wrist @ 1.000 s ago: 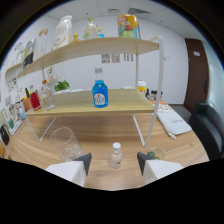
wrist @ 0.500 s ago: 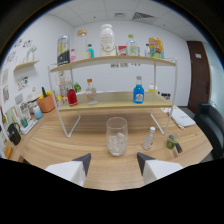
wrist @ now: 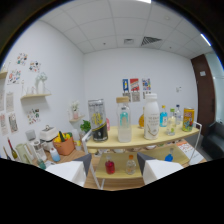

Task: Make me a cup of Mojito.

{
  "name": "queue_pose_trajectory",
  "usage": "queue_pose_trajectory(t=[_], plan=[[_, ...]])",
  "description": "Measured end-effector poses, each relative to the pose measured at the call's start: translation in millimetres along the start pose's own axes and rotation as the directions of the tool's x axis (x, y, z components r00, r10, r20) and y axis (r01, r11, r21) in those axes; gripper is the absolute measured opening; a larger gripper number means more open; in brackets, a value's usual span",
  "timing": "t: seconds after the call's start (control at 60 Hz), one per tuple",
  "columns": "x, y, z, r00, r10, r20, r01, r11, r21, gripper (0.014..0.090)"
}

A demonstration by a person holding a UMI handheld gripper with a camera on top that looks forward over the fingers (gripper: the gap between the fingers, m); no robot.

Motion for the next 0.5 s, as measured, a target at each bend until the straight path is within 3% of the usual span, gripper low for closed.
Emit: queue_pose_trajectory(t=[0.05,0.067,0.083,0.217,0.5], plan=[[-16,-21,10,1.000,0.012,0.018,-0.012,1.000,0.021,0.0854],[-19,-26,15,1.000,0.015,0.022,-0.016,0.999,0.029,0.0798],[-22,-31,19,1.000,0.017,0.025,-0.018,0.999,0.034,0.0857],[-43,-60,58,1.000,0.010,0.022,-0.011,0.998,0.059,0.0851],[-59,-67,136,0.999,-0.041,-0.022,0.042,0.999,0.026,0.0850]])
